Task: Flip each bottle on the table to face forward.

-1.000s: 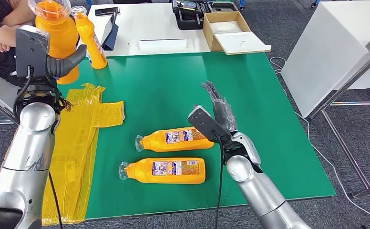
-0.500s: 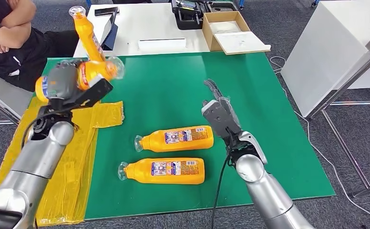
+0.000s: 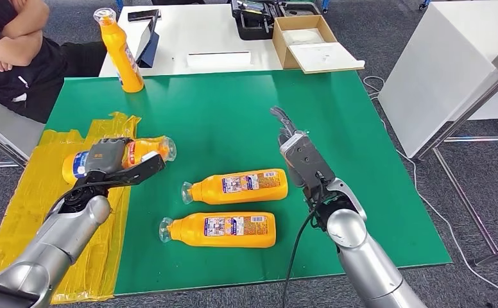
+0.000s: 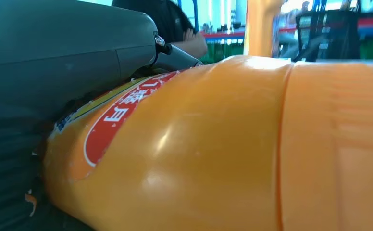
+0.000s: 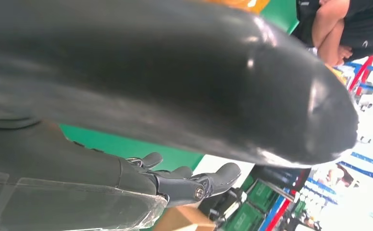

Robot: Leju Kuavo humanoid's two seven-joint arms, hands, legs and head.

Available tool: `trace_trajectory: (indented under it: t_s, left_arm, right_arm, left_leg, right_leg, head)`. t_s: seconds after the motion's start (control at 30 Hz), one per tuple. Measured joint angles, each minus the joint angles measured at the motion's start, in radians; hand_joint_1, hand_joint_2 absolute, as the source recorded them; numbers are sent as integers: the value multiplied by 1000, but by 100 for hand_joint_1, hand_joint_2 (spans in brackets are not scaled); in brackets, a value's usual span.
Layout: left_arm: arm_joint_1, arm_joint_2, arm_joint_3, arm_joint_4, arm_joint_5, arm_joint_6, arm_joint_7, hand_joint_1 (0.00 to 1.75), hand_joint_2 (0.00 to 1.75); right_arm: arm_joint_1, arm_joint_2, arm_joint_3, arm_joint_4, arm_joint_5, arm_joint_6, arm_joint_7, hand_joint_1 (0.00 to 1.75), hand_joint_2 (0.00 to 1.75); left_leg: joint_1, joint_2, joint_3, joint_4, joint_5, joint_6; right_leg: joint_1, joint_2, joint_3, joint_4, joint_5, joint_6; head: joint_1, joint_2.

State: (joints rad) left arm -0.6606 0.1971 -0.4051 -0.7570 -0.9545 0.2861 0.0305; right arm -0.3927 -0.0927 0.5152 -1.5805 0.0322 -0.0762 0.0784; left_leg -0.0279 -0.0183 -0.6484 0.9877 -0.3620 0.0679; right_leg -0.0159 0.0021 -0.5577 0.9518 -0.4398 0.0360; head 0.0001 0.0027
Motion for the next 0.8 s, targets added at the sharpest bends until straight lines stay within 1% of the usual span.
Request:
trace_trajectory:
  t_s: [0.1, 0.13, 0.23, 0.27, 0.5, 0.7, 0.8]
  left_arm:
    - [2, -1, -16, 51, -10, 4, 0, 175, 175]
    - [2, -1, -19, 65, -11, 7, 0, 134, 175]
    - [5, 0, -22, 103, -4, 22, -2, 3, 44]
    - [6, 0, -22, 114, 0, 25, -3, 0, 0]
    - [12, 0, -21, 154, 32, 27, -1, 0, 0]
    - [13, -2, -15, 154, 77, 23, 0, 0, 0]
    - [17, -4, 7, 140, 137, 23, -4, 0, 0]
  right_arm:
    - [0, 0, 7, 0, -13, 9, 1, 0, 0]
    - [-1, 0, 10, 0, -15, 11, 2, 0, 0]
    - [-1, -1, 21, 0, -26, 13, 3, 0, 0]
    - [-1, -1, 25, 0, -29, 13, 4, 0, 0]
    - [-1, -4, 37, 0, -29, 24, 26, 0, 0]
    - [-1, -15, 49, 0, -12, 86, 69, 0, 0]
    - [-1, -25, 63, -4, -5, 128, 86, 0, 0]
  left_leg:
    - [0, 0, 0, 0, 0, 0]
    - [0, 0, 0, 0, 0, 0]
    - [0, 0, 0, 0, 0, 0]
    - [0, 0, 0, 0, 0, 0]
    - [0, 0, 0, 0, 0, 0]
    - [0, 0, 0, 0, 0, 0]
    - [0, 0, 0, 0, 0, 0]
  right_leg:
    - [0, 0, 0, 0, 0, 0]
    - [0, 0, 0, 0, 0, 0]
    - [0, 0, 0, 0, 0, 0]
    - [0, 0, 0, 0, 0, 0]
    - [0, 0, 0, 0, 0, 0]
    - [0, 0, 0, 0, 0, 0]
    - [0, 0, 1, 0, 0, 0]
  head:
    - [0, 0]
    - [0, 0]
    - [0, 0]
    - [0, 0]
    - [0, 0]
    - [0, 0]
    - [0, 0]
